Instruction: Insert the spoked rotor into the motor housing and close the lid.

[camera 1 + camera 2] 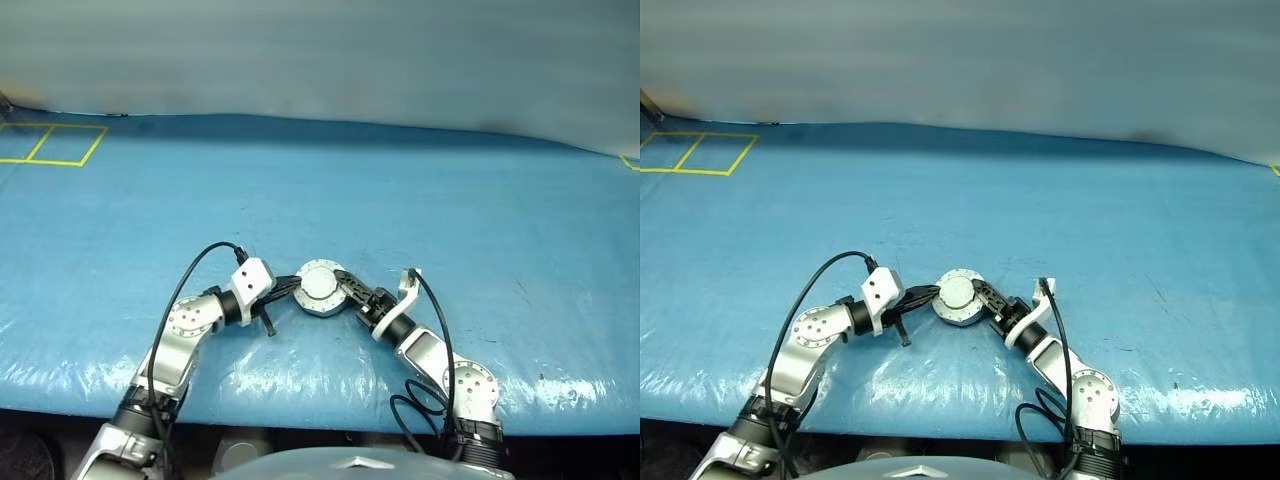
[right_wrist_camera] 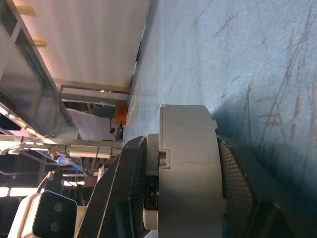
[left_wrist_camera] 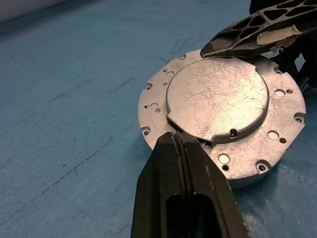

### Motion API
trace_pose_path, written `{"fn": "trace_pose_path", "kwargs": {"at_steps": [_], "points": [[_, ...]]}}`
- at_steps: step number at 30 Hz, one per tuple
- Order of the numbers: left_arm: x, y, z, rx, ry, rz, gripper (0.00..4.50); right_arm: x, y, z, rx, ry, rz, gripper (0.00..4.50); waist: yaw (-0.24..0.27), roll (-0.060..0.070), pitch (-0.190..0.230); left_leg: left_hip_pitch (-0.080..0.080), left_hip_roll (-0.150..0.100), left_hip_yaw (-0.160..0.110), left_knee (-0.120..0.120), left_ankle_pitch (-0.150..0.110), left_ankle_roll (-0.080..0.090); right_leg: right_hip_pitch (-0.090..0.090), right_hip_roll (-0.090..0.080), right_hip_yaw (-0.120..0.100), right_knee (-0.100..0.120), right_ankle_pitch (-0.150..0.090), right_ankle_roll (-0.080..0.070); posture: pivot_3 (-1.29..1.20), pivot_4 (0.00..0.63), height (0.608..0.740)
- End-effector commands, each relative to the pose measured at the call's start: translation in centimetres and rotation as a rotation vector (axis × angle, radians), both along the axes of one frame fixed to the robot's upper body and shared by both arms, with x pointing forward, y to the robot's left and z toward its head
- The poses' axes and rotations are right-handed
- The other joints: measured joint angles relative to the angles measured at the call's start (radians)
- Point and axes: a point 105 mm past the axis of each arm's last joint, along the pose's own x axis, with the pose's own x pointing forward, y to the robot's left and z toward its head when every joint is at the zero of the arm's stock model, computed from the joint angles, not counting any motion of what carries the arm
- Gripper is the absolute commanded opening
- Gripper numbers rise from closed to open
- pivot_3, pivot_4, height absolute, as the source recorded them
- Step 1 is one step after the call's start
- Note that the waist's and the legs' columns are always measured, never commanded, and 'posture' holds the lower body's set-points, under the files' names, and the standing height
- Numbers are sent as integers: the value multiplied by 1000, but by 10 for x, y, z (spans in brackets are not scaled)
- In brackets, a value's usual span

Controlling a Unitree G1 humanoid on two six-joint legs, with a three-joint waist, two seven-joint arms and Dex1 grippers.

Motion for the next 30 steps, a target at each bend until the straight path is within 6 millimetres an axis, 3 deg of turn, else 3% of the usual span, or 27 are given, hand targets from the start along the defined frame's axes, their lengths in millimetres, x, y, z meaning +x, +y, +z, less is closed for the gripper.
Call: {"fn": "trace_pose_path", "kwargs": {"at_steps": [1, 2, 12, 14, 18, 23, 30], "points": [[-13, -5, -20, 27, 80, -27, 0, 9, 18, 15, 75, -28, -9, 1525, 0, -1, 0, 0, 0, 0, 0, 0, 0, 0, 0, 0, 0, 0, 0, 0, 150, 740], [-13, -5, -21, 27, 80, -25, 0, 9, 19, 15, 75, -30, -7, 1275, 0, -1, -1, 0, 0, 0, 0, 0, 0, 0, 0, 0, 0, 0, 0, 0, 150, 740], [-13, -2, -17, 12, 63, -11, 0, 2, 33, 5, -36, -20, 76, 1269, -9, -1, -1, 1, 0, 0, 0, 0, 0, 1, 0, 0, 0, 0, 0, 0, 150, 740], [-10, 1, -1, -60, 41, 11, 0, 4, 32, 6, -88, -41, 73, 1269, -14, 0, -1, 2, 0, 0, 0, 0, 0, 1, 0, 0, 0, 0, 0, 0, 150, 740], [-16, 8, 36, -258, 66, -18, 0, 7, 27, 8, -30, -15, 41, 1269, -24, 0, 0, 0, 3, 1, -1, 0, 0, -2, 1, 1, 1, 0, 0, 0, 150, 740], [-21, 25, 65, -405, 93, 9, 0, 10, 21, 31, 154, -61, 31, 1269, -23, 1, 2, -7, 3, -1, -1, 0, 0, -7, 2, -1, 0, 0, -1, 0, 150, 740], [-34, 31, 59, -611, 312, 100, 0, 13, 17, 77, 370, -204, 60, 1269, -23, 5, 10, -9, 1, 0, -1, 0, 0, -7, 1, -1, -1, 0, 0, 0, 150, 740]]}}
